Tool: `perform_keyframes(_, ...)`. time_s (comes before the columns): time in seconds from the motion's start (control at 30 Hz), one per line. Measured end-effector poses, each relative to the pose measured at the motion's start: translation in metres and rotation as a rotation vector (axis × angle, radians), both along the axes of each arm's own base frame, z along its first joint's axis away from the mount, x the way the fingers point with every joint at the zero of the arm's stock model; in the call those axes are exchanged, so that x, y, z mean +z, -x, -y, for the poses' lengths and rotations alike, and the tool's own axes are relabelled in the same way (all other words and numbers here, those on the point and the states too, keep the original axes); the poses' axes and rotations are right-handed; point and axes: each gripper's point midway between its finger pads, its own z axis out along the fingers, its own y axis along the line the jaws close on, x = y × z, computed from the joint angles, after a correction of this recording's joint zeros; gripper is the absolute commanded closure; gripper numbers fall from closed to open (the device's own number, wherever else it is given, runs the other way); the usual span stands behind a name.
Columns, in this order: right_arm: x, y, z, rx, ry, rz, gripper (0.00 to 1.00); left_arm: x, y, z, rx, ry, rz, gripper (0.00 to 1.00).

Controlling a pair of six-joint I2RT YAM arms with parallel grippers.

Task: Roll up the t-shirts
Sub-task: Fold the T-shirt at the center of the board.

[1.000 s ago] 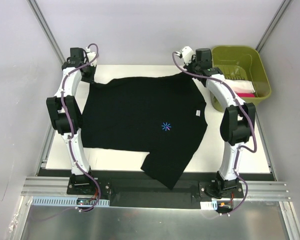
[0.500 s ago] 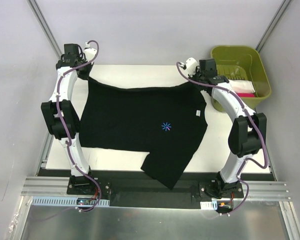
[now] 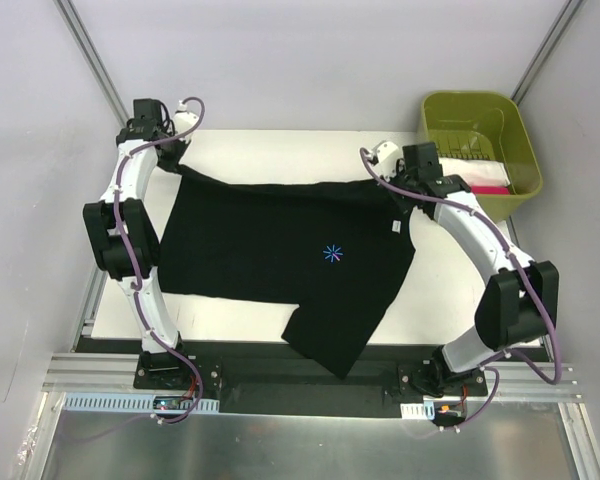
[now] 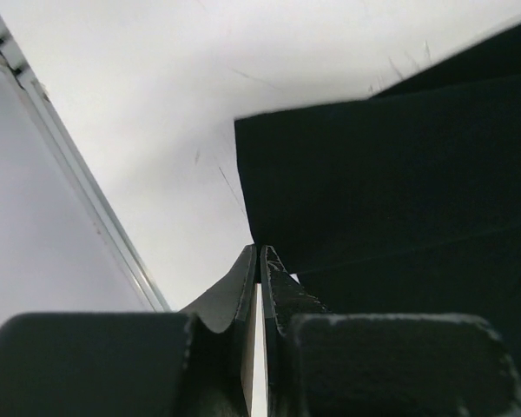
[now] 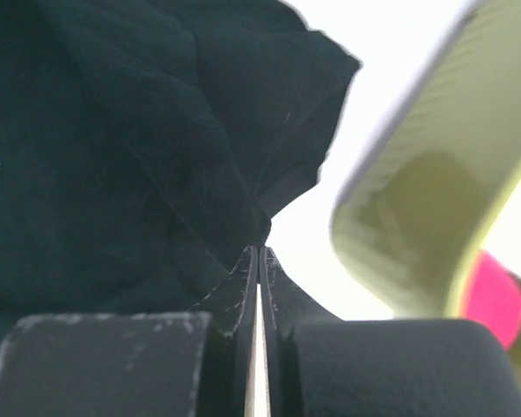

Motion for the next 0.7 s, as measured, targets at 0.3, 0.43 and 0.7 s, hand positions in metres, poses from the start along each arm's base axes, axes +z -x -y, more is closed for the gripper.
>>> perform_keyframes(0.3,-0.032,0.046,-0.010,0.041,0.001,-0.115,0.99,-0.033,0.025,-0.010,-0.011,-0.040,-0.092,1.00)
perform_keyframes(0.43,-0.039,0.058,-0.006,0.040,0.009,-0.143,0.99,-0.039,0.038,-0.013,-0.007,-0.047,-0.118,1.00)
perform_keyframes(0.7,-0.048,0.068,-0.008,0.059,0.002,-0.180,0.99,-0.060,0.068,-0.021,0.011,-0.039,-0.189,1.00)
